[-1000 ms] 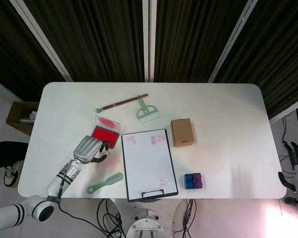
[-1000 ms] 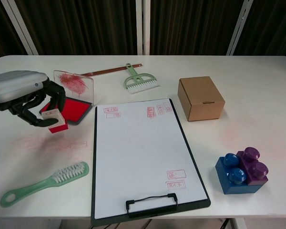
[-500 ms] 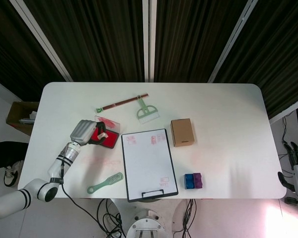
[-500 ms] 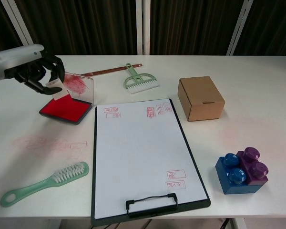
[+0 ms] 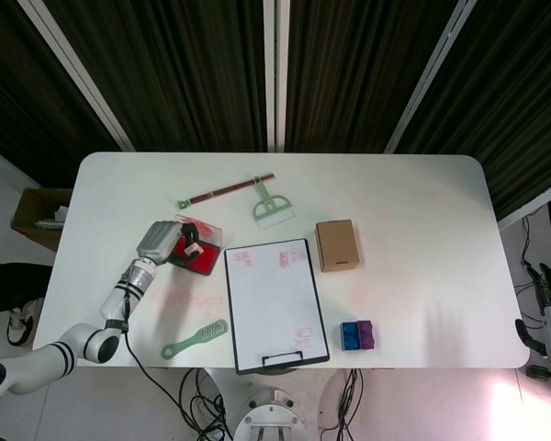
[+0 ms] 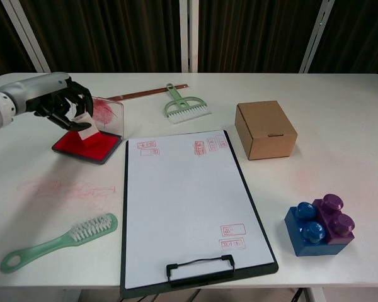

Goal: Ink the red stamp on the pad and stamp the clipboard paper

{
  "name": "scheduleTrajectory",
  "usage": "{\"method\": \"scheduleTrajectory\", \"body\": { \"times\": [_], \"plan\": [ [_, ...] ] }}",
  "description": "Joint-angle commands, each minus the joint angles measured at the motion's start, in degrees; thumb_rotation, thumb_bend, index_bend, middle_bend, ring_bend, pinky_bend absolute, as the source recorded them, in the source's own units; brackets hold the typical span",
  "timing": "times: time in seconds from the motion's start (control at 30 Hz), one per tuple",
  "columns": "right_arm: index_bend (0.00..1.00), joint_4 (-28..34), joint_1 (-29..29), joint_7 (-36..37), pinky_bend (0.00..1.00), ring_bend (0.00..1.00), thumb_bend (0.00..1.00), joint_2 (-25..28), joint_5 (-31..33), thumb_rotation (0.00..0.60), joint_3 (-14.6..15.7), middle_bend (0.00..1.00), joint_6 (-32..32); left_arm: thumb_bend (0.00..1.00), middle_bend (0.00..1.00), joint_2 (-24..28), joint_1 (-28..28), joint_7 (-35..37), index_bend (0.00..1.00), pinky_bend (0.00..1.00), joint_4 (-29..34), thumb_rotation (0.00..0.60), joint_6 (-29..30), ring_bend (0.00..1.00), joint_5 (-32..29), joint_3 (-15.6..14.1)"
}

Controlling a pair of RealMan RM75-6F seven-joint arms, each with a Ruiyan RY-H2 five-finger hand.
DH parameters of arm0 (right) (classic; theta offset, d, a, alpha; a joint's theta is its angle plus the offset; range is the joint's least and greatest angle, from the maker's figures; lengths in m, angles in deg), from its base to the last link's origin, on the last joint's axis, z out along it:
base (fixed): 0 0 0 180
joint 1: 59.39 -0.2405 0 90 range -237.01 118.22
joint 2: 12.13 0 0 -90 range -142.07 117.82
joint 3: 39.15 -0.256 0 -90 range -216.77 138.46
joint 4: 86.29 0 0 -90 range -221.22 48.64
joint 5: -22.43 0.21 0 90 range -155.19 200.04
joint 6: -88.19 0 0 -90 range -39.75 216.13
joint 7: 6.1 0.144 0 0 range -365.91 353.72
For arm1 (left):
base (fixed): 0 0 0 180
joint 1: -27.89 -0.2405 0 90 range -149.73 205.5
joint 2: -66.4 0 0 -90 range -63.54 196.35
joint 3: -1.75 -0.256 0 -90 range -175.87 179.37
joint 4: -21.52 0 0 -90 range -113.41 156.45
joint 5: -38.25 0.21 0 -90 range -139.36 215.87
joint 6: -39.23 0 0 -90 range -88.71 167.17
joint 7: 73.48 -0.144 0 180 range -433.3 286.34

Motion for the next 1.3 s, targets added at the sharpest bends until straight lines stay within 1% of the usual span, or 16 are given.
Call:
{"method": "scheduleTrajectory", "body": {
  "times": [0.03, 0.2, 0.67, 0.97, 1.17, 1.3],
  "plan": [
    [0.00, -0.04, 0.00, 0.08, 0.00, 0.00, 0.26, 0.03, 0.05, 0.600, -0.03, 0.00, 0.02, 0.37, 0.66, -0.72, 0.17, -0.03, 0.61, 0.94, -1.22, 0.600, -0.54, 0.85, -0.39, -0.23],
    [0.00, -0.21, -0.06, 0.19, 0.00, 0.00, 0.27, -0.02, 0.03, 0.600, 0.02, 0.00, 0.19, 0.40, 0.66, -1.30, 0.34, 0.21, 0.62, 0.94, -2.66, 0.600, -1.26, 0.85, -0.84, -0.32],
    [0.00, -0.07, -0.32, -0.45, 0.00, 0.00, 0.27, -0.16, 0.06, 0.600, 0.13, 0.00, 0.70, 0.42, 0.69, -2.85, 0.21, 2.20, 0.64, 0.94, -5.39, 0.600, -1.07, 0.87, 0.04, -0.99],
    [0.00, -0.07, -0.29, -0.37, 0.00, 0.00, 0.27, -0.13, 0.22, 0.600, 0.16, 0.00, 0.81, 0.42, 0.69, -3.17, 0.27, 2.97, 0.65, 0.94, -6.07, 0.600, -0.78, 0.87, 0.55, -1.06],
    [0.00, -0.31, -0.16, 0.17, 0.00, 0.00, 0.27, -0.06, 0.20, 0.600, 0.13, 0.00, 0.59, 0.42, 0.69, -1.80, 0.28, 3.17, 0.65, 0.94, -4.08, 0.600, -0.17, 0.87, 0.61, -0.50],
    [0.00, -0.55, -0.09, 0.69, 0.00, 0.00, 0.27, -0.06, 0.13, 0.600, 0.09, 0.00, 0.44, 0.42, 0.69, 1.06, -0.02, 3.62, 0.65, 0.94, 0.94, 0.600, 0.79, 0.87, 0.67, 0.23]
  ]
}}
